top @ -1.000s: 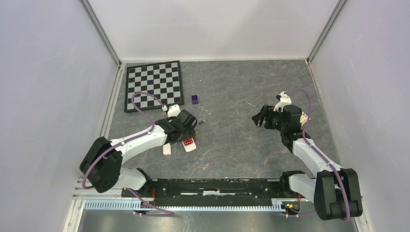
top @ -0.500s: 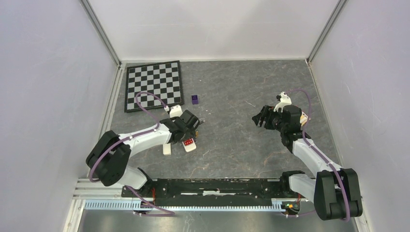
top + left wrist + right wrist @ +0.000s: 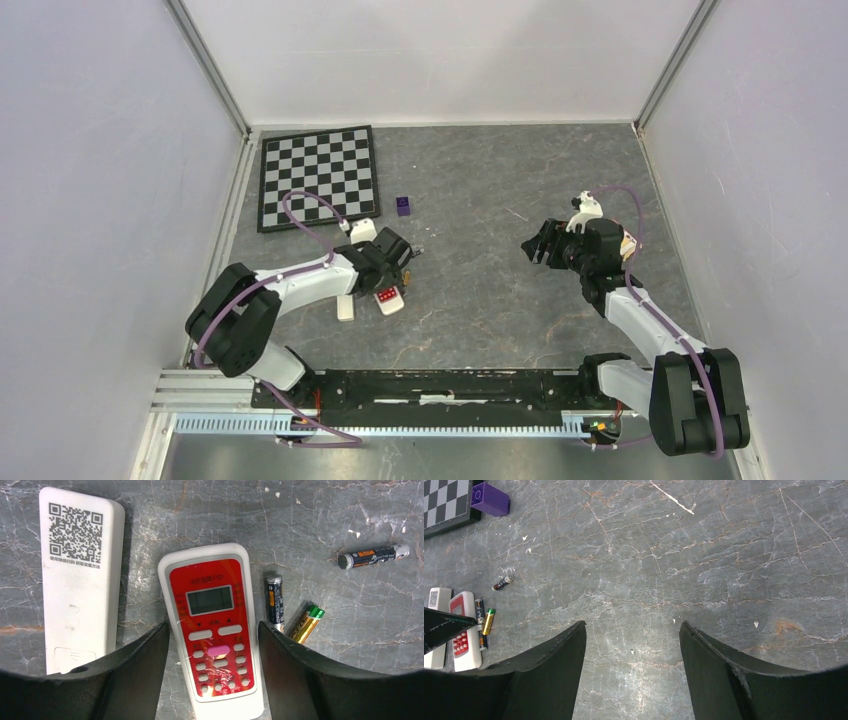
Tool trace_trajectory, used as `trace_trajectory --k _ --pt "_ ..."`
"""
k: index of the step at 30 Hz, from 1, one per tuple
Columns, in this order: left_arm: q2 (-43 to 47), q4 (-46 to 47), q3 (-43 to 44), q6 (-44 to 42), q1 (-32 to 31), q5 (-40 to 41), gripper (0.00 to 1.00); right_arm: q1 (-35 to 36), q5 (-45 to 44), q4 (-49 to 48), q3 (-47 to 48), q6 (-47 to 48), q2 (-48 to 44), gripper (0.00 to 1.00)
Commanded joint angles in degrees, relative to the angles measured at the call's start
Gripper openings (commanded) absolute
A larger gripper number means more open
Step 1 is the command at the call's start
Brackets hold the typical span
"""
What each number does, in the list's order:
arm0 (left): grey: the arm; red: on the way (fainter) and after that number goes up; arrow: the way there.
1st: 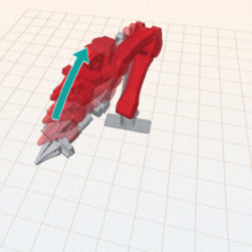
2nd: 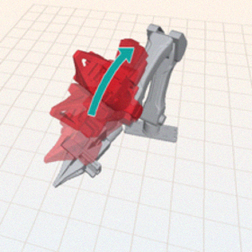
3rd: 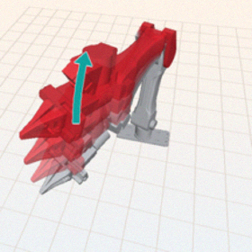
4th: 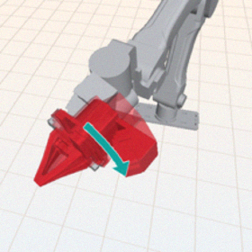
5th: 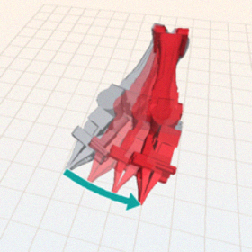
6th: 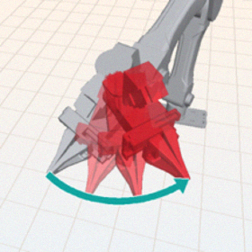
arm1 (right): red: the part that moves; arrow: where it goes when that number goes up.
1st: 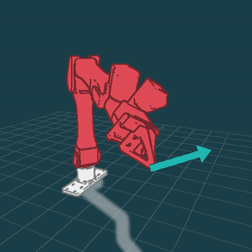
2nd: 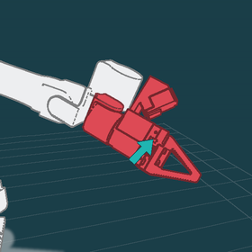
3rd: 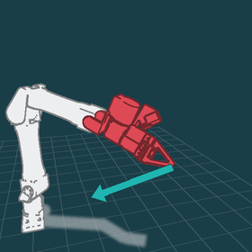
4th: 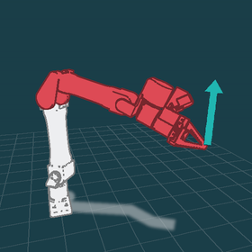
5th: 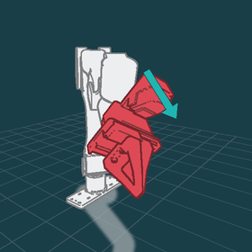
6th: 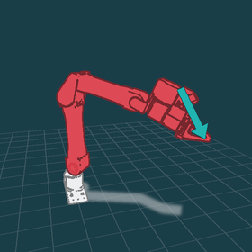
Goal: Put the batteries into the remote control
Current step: Pick up the remote control from the center of the board.
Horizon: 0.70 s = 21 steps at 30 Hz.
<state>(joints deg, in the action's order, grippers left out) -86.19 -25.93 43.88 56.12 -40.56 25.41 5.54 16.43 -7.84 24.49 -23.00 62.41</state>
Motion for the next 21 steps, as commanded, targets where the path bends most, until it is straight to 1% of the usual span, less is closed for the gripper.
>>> trace_trajectory --k 1,3,5,8,11,13,14,15,17,18,19,21 --pt "-1.5 1.5 -0.3 -1.4 1.5 -0.6 0.68 0.3 -0.6 -1.1 0.2 -0.7 0.0 0.73" --pt "-0.7 1.6 -0.3 -2.4 2.3 -1.1 0.58 0.4 0.0 -1.1 0.5 -0.6 0.5 0.73" --pt "0.6 2.5 -0.4 -4.8 3.0 -2.5 0.51 0.6 0.7 -1.1 0.7 -0.5 1.0 0.73" --pt "4.4 2.4 -0.1 -8.3 3.2 -3.8 0.48 1.0 4.1 -1.2 1.3 0.9 1.2 0.73" --pt "10.2 1.1 0.4 -11.3 3.2 -4.9 0.47 3.2 10.1 -1.2 2.3 3.5 1.5 0.79" --pt "14.2 1.0 1.0 -13.5 3.3 -6.5 0.46 6.1 11.5 -1.2 3.0 4.0 1.2 0.83" --pt "15.9 1.6 1.6 -14.8 3.3 -8.7 0.46 8.0 11.2 -1.3 3.4 4.1 1.0 0.85" --pt "17.6 2.6 2.1 -16.6 3.3 -11.0 0.47 10.5 10.6 -1.4 3.9 3.6 0.8 0.88" --pt "20.2 5.2 3.8 -19.2 3.3 -16.7 0.46 15.6 10.9 -2.5 5.5 1.1 0.6 0.93" --pt "21.3 6.7 4.5 -20.5 3.3 -20.5 0.46 18.2 11.6 -5.1 6.1 -1.5 0.2 0.96" --pt "22.1 8.4 5.6 -21.4 3.3 -24.3 0.46 20.7 12.8 -10.0 5.6 -5.1 -0.6 0.98" --pt "22.9 11.8 7.3 -22.0 3.3 -30.9 0.46 23.7 14.3 -19.8 4.3 -12.7 -2.0 0.98"
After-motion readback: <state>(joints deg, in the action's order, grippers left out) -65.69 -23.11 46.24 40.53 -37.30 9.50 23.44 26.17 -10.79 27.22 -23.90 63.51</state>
